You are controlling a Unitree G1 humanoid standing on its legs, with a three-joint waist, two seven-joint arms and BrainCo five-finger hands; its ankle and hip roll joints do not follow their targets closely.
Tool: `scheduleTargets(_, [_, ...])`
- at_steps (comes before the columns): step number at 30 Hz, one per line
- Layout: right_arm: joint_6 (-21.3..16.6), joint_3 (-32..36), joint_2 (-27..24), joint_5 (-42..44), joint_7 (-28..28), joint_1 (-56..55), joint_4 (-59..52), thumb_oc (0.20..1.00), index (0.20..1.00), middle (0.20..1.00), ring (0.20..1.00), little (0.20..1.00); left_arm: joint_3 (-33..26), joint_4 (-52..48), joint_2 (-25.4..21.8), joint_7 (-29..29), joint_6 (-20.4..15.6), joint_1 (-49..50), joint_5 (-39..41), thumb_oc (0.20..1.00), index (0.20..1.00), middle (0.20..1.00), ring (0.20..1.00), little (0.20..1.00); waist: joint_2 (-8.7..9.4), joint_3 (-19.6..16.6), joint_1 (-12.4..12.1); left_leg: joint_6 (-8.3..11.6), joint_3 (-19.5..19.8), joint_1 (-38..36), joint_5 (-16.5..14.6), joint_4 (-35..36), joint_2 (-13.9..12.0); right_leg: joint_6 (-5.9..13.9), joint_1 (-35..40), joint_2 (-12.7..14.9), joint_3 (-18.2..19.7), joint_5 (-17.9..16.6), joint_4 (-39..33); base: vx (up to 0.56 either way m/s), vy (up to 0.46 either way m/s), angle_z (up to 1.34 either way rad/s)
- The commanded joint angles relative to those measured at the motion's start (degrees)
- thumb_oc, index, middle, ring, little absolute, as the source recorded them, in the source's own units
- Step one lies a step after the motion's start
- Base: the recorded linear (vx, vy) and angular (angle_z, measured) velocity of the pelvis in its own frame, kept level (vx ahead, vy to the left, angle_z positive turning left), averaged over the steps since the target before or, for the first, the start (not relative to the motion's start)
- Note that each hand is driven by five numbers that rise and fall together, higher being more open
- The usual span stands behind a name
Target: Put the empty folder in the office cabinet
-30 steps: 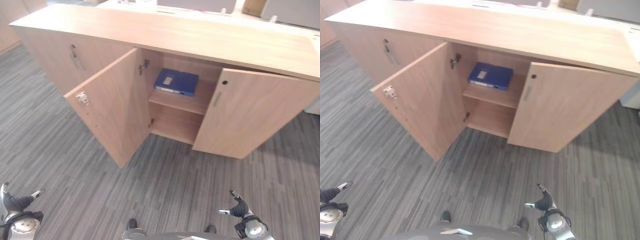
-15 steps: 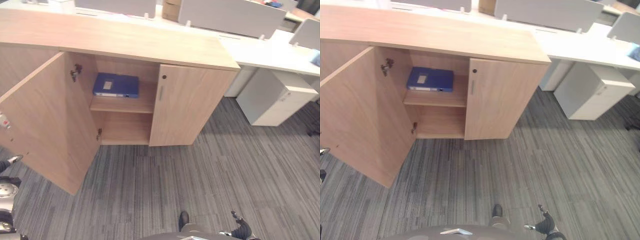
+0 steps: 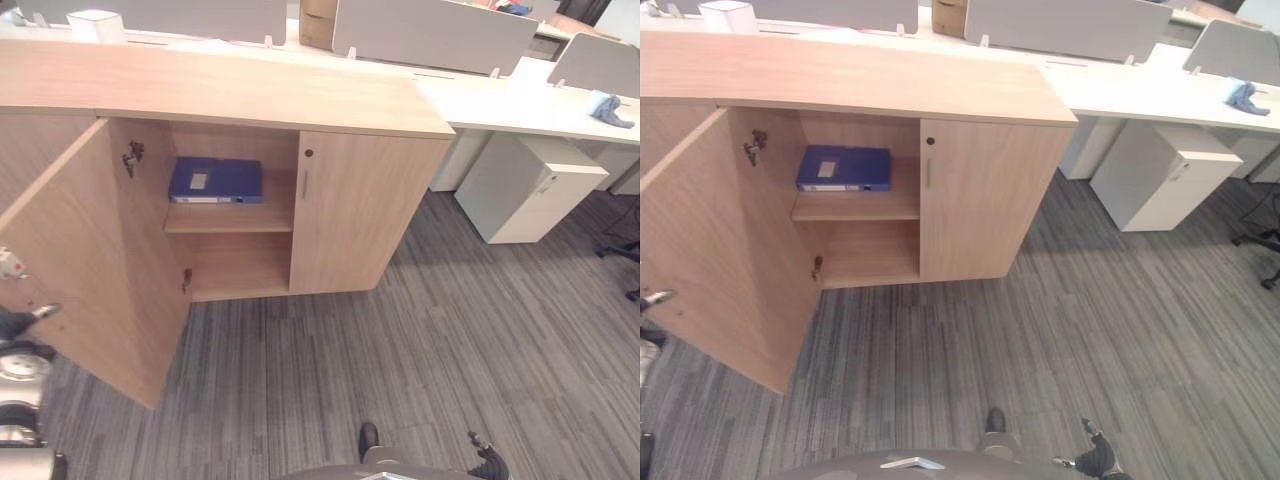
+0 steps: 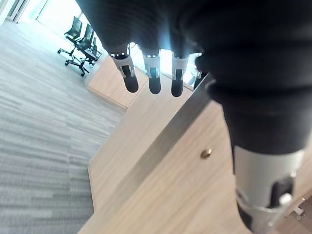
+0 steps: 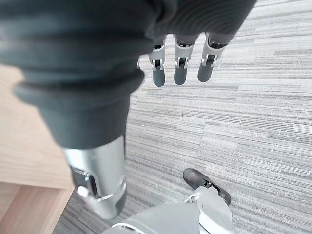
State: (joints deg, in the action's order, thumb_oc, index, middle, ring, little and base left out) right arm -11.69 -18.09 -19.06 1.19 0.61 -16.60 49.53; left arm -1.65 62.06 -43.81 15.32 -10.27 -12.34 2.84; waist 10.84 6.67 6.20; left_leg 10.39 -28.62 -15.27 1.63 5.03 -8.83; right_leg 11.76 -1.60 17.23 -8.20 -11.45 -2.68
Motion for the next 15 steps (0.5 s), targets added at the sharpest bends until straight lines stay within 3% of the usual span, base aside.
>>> scheduleTargets(1, [-0.4, -0.6, 0.1, -0.4, 1.2, 4.0, -0.4, 1.000, 1.000, 1.000, 1.000, 1.000, 5.7, -3.3, 3.9, -2.3, -4.1, -2.2, -1.5, 1.000, 1.000, 1.000, 1.000, 1.000, -0.33, -0.5, 2.2, -4.97, 3.8, -1.7, -8.7, 0.0, 3.4, 3.24, -5.4, 3.9, 1.6, -8.8, -0.1, 0.07, -0.033, 0.04])
scheduleTargets(3, [-0.3, -0.5, 0.0, -0.7, 1.1, 4.1, -0.4, 1.000, 1.000, 1.000, 1.000, 1.000, 6.7, -3.2, 5.7, -2.7, -4.1, -2.2, -1.5, 1.000, 1.000, 1.000, 1.000, 1.000, -0.61, -0.8, 2.4, -4.89, 3.9, -1.7, -8.6, 0.0, 3.3, 3.24, -5.3, 3.9, 1.5, -8.5, -0.1, 0.05, -0.030, 0.06])
scheduleTargets(5, [-0.1, -0.3, -0.1, -1.0, 1.5, 4.3, -0.3, 1.000, 1.000, 1.000, 1.000, 1.000, 9.1, -1.9, 11.1, -3.5, -4.0, -2.0, -0.9, 1.000, 1.000, 1.000, 1.000, 1.000, -1.60, -1.8, 3.3, -4.70, 4.4, -1.7, -8.6, 0.0, 2.8, 3.24, -5.0, 3.7, 1.0, -7.5, -0.1, 0.07, -0.063, 0.05])
scheduleTargets(8, [-0.1, -0.5, -1.2, -2.2, 1.5, 4.5, -2.3, 1.000, 1.000, 1.000, 1.000, 1.000, 11.8, -2.0, 15.4, -4.5, -3.9, -1.9, -0.5, 1.000, 1.000, 1.000, 1.000, 1.000, -3.11, -3.1, 4.6, -4.47, 4.5, -1.5, -8.4, 0.0, 2.2, 3.24, -4.9, 3.0, 1.1, -6.0, -0.3, 0.07, -0.073, 0.01])
scheduleTargets(15, [-0.1, 0.1, -2.7, -2.9, 2.0, 4.1, -2.6, 1.000, 1.000, 1.000, 1.000, 1.000, 13.1, -0.2, 16.2, -4.3, -3.5, -4.9, 0.1, 1.000, 1.000, 1.000, 1.000, 1.000, -5.40, -4.3, 6.5, -3.81, 3.9, -1.1, -7.8, 0.0, 1.2, 3.05, -5.3, 1.8, 1.5, -4.5, -0.6, 0.04, -0.037, -0.10])
